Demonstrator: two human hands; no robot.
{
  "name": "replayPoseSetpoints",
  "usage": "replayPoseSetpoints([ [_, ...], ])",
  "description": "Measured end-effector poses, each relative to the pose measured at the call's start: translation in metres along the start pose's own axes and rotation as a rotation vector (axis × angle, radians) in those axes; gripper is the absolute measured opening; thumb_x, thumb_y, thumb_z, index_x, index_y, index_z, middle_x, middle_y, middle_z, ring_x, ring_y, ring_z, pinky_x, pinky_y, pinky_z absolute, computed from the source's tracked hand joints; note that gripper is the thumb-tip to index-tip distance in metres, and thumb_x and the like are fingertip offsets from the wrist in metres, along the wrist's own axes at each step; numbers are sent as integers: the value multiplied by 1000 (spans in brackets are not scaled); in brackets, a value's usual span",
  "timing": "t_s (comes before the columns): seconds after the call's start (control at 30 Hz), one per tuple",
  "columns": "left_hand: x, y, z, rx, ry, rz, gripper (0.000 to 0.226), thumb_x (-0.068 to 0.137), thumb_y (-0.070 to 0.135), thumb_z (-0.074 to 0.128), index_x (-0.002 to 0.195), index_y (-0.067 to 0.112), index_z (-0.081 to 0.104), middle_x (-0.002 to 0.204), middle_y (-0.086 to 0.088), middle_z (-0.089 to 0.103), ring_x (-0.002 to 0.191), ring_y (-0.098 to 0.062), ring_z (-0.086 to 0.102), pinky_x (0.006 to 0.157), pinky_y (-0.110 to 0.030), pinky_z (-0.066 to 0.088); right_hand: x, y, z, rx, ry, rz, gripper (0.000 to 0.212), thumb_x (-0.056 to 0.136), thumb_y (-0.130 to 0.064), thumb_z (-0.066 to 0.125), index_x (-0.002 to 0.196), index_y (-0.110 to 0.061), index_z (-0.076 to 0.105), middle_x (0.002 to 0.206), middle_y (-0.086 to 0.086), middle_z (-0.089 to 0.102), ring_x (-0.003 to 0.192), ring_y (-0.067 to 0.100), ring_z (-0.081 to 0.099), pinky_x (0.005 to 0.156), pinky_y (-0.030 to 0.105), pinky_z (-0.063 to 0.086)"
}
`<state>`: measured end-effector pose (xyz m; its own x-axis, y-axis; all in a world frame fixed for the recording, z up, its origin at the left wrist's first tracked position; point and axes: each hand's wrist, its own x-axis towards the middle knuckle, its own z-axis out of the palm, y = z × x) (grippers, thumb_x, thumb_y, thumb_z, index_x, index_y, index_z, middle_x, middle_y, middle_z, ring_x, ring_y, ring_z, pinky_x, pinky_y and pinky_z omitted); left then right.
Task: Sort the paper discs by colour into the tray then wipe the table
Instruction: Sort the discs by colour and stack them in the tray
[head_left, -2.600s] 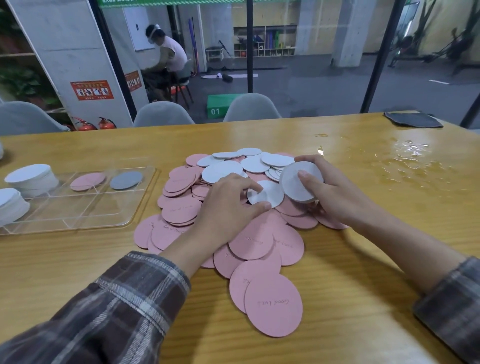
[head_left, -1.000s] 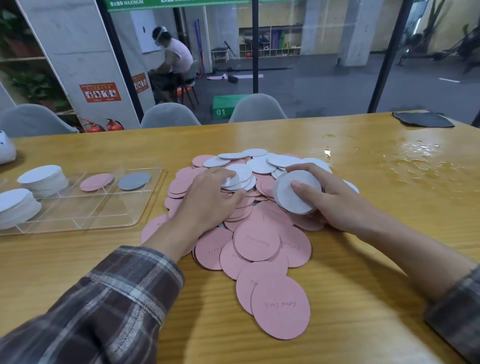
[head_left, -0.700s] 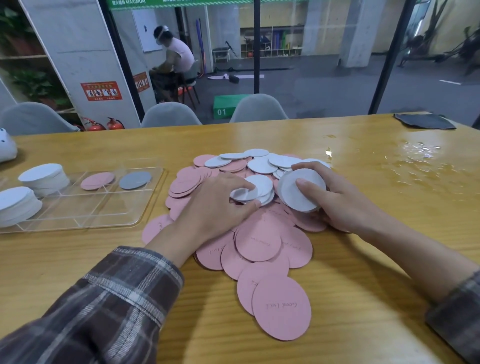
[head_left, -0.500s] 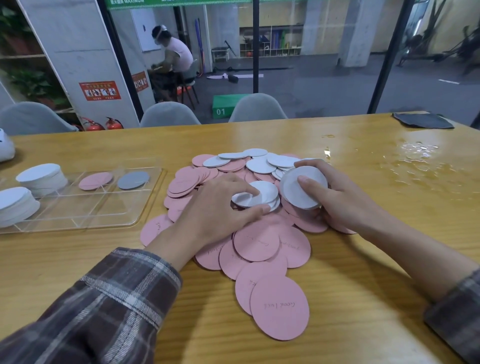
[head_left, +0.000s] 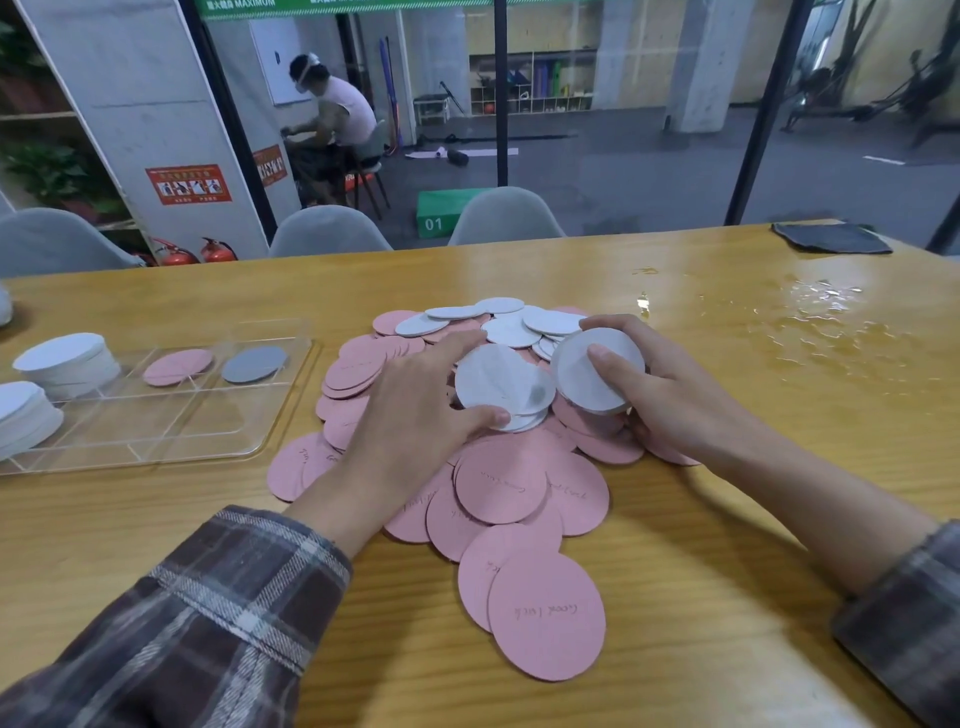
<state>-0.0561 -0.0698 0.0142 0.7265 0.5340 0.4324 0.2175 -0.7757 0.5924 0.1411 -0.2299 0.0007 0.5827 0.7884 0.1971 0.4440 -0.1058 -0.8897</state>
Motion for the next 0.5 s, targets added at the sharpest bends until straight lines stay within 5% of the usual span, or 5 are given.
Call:
replayPoseSetpoints([
  [0.1, 2, 1, 0, -201, 53, -49, 61, 79, 8, 88, 134, 27, 68, 117, 12, 73, 81, 3, 64, 80, -17, 56, 0, -2, 1, 12, 0, 15, 38, 88, -65, 50, 124, -55, 55, 112, -11, 64, 95, 21, 62, 73, 34, 43],
  [0.23, 7, 3, -3, -481, 13, -89, 39, 83, 5, 85, 118, 18, 76, 104, 3, 79, 96, -12, 74, 88, -34, 62, -1, -4, 2, 27, -3, 13, 42, 85, -70, 47, 124, -54, 56, 115, -12, 65, 104, 23, 63, 78, 37, 44],
  [0.33, 3, 13, -2, -644, -22, -64, 31, 87, 3, 80, 116, 15, 77, 97, -2, 79, 86, -16, 73, 75, -36, 64, -4, -9, 3, 29, 3, 18, 32, 95, -60, 44, 120, -50, 60, 115, -16, 66, 107, 18, 62, 80, 36, 45],
  [0.5, -2, 24, 15, -707, -11, -130, 27, 82, 6, 86, 105, 12, 75, 76, -12, 74, 70, -20, 72, 63, -29, 61, -12, -25, 11, 121, -25, 38, 28, 107, -46, 41, 113, -39, 68, 95, 8, 67, 71, 19, 60, 58, 37, 44],
])
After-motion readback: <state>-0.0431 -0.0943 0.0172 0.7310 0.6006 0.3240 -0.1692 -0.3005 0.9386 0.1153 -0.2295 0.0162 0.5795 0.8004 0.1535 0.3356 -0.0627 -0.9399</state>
